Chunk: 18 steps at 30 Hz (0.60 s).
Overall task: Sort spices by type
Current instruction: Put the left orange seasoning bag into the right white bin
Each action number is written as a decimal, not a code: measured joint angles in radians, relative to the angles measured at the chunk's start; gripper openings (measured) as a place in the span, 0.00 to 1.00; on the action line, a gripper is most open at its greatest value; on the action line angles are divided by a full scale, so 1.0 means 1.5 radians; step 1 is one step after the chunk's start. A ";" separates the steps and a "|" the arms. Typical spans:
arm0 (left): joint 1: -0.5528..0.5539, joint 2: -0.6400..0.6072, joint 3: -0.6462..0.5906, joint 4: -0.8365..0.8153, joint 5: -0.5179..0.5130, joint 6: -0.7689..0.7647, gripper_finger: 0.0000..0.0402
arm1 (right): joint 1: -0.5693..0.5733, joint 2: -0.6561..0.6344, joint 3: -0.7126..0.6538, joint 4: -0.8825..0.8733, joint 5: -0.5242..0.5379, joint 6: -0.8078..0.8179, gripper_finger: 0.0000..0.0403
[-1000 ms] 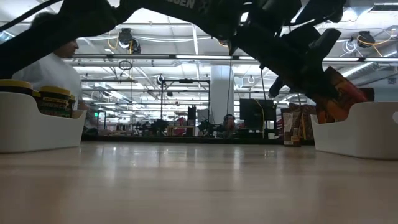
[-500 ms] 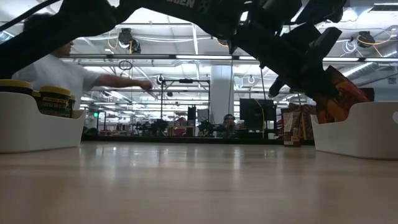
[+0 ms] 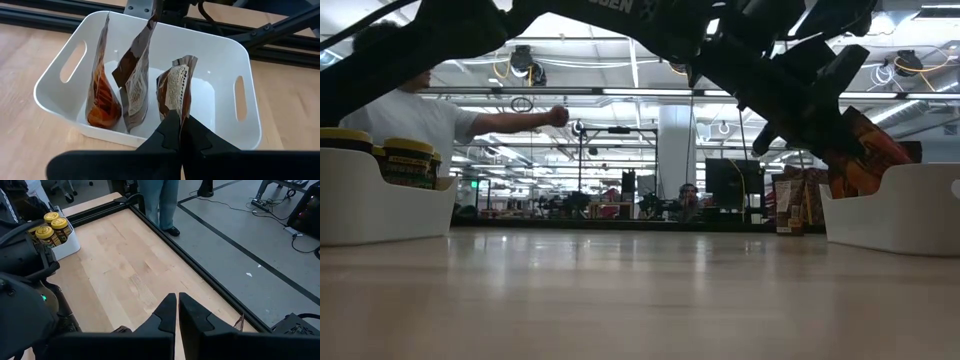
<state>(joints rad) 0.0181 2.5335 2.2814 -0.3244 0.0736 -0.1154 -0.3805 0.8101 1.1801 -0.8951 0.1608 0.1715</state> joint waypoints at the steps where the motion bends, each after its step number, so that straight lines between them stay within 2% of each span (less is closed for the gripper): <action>1: 0.000 0.000 0.000 0.000 0.000 0.000 0.00 | 0.000 0.000 0.000 0.000 0.000 0.000 0.00; 10: 0.002 0.000 0.000 0.000 -0.003 0.000 0.00 | 0.000 0.000 0.000 0.000 0.000 0.002 0.00; 18: 0.002 0.000 0.000 0.001 -0.003 0.000 0.07 | 0.000 0.000 0.000 0.000 0.000 0.002 0.00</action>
<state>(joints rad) 0.0208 2.5332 2.2810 -0.3237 0.0689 -0.1154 -0.3805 0.8102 1.1801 -0.8951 0.1608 0.1753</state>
